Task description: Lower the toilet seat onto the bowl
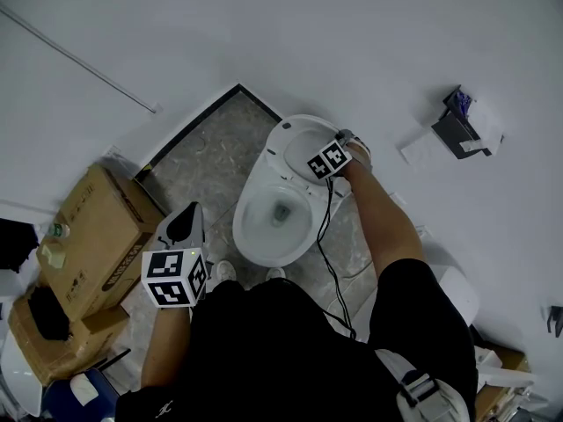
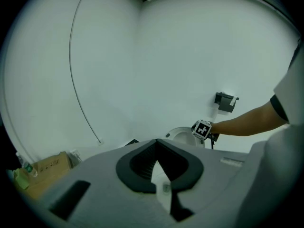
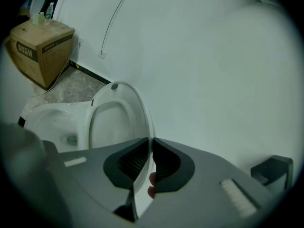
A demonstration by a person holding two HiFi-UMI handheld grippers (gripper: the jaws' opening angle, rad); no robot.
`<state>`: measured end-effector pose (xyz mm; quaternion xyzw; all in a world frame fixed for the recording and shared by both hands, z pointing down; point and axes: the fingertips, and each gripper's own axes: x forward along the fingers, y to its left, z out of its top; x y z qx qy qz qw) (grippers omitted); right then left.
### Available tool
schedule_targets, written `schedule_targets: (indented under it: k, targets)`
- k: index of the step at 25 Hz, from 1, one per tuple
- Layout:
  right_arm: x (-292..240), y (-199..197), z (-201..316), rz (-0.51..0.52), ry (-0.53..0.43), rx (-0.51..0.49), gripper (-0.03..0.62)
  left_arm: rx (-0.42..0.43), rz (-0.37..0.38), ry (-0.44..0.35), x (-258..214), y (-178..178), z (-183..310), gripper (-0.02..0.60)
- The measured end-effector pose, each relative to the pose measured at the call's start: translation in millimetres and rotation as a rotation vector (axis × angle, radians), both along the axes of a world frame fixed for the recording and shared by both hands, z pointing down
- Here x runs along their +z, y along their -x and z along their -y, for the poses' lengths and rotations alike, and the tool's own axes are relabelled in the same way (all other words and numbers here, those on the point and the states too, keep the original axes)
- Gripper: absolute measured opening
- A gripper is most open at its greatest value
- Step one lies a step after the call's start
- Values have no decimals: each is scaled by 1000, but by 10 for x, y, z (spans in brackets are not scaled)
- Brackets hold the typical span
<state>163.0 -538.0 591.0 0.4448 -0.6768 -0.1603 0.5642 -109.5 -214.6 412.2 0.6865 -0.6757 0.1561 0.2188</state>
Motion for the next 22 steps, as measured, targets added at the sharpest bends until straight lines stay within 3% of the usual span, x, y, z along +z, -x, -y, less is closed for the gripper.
schedule_targets:
  k: [14, 22]
  targets:
    - [-83, 233, -665, 74, 89, -80, 48, 69, -43, -5, 91, -27, -24, 9]
    - [-20, 483, -1424, 170, 189, -152, 55, 98, -69, 5, 142, -16, -26, 9]
